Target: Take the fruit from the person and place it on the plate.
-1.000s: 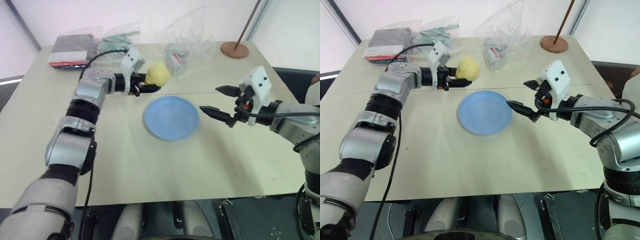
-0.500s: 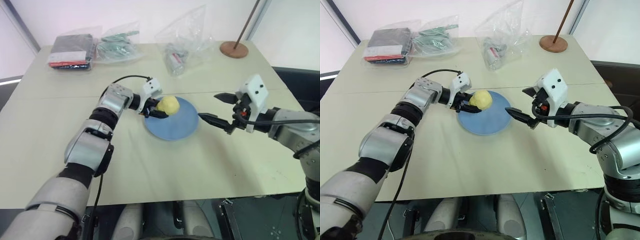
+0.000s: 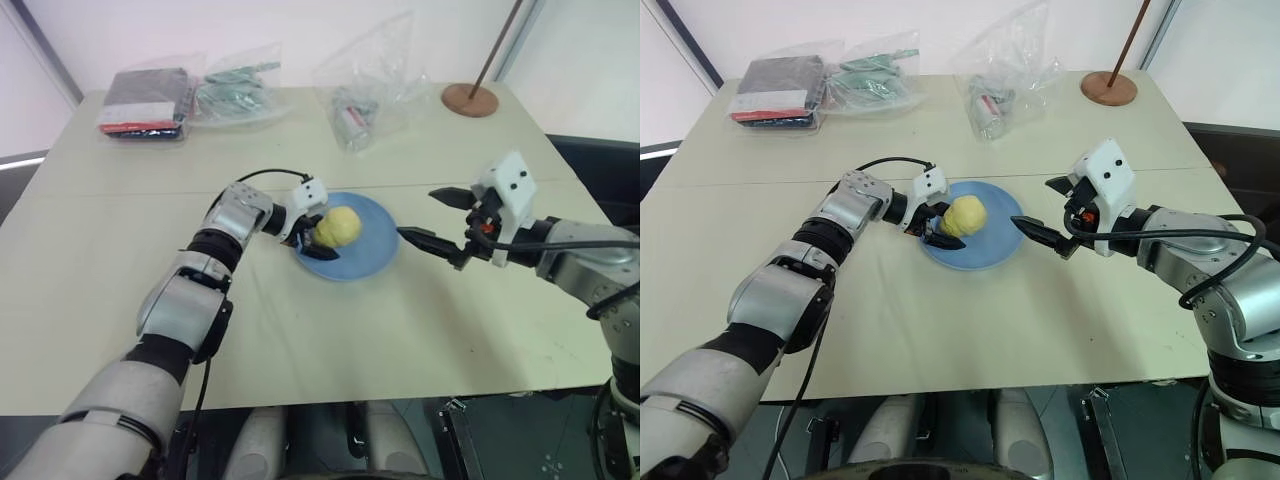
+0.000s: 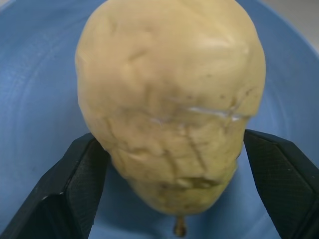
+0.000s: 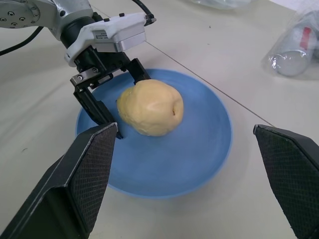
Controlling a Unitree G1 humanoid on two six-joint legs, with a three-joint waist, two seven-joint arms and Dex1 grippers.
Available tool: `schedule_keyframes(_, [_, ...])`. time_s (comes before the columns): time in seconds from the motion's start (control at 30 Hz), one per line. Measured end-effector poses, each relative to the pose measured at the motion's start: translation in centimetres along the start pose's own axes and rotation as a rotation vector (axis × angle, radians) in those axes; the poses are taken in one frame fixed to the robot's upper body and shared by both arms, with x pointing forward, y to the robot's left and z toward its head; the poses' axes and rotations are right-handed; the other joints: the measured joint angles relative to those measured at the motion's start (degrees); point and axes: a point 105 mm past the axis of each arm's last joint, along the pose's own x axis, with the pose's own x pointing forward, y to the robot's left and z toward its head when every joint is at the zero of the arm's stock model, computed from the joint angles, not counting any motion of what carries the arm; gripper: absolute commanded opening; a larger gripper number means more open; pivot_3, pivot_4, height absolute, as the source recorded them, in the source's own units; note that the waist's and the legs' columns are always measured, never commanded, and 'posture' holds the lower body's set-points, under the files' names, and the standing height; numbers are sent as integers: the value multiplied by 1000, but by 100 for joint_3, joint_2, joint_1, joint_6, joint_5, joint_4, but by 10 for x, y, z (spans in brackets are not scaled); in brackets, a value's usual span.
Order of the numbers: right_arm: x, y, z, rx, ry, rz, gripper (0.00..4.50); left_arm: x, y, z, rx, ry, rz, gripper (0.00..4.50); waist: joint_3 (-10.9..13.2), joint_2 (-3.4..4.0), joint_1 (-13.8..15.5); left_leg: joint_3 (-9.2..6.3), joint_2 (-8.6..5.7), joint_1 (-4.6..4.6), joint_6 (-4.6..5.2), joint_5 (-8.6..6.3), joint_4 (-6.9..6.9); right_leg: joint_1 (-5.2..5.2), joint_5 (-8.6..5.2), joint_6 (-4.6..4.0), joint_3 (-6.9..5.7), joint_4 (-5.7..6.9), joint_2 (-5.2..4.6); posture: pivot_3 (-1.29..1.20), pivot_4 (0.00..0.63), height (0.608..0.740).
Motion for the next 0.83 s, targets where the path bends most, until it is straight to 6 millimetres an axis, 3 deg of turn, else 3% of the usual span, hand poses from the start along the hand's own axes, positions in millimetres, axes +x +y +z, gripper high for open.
schedule_keyframes(0.1, [0,0,0,-1,-1,1,4500,-7,5,15,-51,-82,17,4413,1,-1,-3,-2,0,-2,0,0,2,-1,0,0,0,0,0,0,150,740])
schedule_keyframes(0.17, [0,0,0,-1,-1,2,4500,-20,12,40,-59,-169,43,4413,1,-2,-6,-2,0,-2,0,0,2,-1,0,1,0,0,1,0,150,740])
schedule_keyframes(0.3, [0,0,1,-6,-4,7,4500,-69,19,91,20,-324,93,4413,0,0,-44,0,2,2,2,-1,0,-1,0,1,3,0,4,0,150,740])
schedule_keyframes(0.4, [-1,1,2,-13,-2,16,4500,-105,16,103,50,-383,119,4413,0,2,-53,0,5,5,2,-1,-1,-1,0,1,5,3,8,0,150,740])
schedule_keyframes(0.5, [-3,1,1,-34,8,29,4500,-139,8,88,30,-399,136,4413,-1,6,-71,3,8,8,2,-1,-2,-1,0,0,12,5,10,0,150,740])
schedule_keyframes(0.6, [-6,0,-1,-51,29,46,4500,-164,-10,57,-16,-353,140,4413,-1,6,-51,3,8,8,2,-1,-2,-1,-1,0,14,4,9,0,150,740])
schedule_keyframes(0.73, [-8,2,-6,-67,59,89,4500,-171,-42,-4,-89,-191,109,4413,-2,7,-15,5,6,9,2,-1,0,2,-1,-1,14,0,-3,0,150,740])
schedule_keyframes(0.83, [-7,4,-8,-66,65,114,4500,-174,-57,-34,-113,-99,104,4413,-2,7,14,4,6,6,2,-1,0,4,-2,-3,11,-6,-16,0,150,740])
